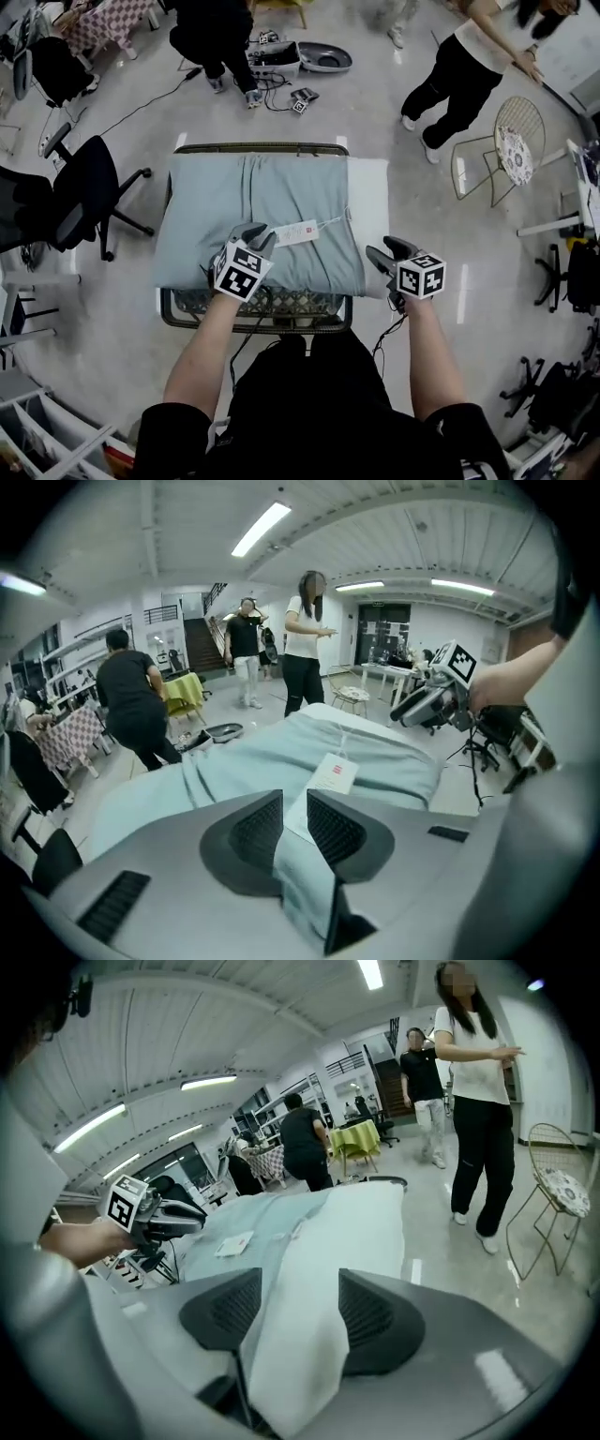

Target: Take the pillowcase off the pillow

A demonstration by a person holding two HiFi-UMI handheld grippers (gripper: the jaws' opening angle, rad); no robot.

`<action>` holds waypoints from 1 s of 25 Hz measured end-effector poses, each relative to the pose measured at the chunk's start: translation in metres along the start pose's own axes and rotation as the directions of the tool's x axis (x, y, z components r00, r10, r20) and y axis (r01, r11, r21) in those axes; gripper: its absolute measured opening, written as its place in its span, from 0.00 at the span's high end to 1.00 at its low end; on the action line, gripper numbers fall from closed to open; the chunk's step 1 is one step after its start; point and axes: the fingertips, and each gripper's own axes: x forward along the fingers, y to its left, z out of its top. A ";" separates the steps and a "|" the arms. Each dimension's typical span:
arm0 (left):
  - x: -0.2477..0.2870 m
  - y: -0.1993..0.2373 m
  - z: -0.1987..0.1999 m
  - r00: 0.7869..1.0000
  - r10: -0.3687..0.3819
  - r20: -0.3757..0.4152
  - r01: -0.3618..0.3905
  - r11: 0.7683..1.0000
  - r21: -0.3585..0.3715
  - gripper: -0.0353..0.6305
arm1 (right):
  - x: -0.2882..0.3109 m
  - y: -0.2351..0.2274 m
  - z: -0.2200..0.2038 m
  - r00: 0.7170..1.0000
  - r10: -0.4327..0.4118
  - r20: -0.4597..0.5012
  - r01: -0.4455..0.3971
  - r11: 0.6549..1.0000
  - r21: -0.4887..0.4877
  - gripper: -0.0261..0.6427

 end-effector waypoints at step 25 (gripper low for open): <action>0.015 -0.092 -0.107 0.966 0.142 -0.217 -0.117 0.985 0.124 0.94 | -0.039 0.024 -0.098 0.986 0.168 0.000 -0.168 0.985 0.041 0.74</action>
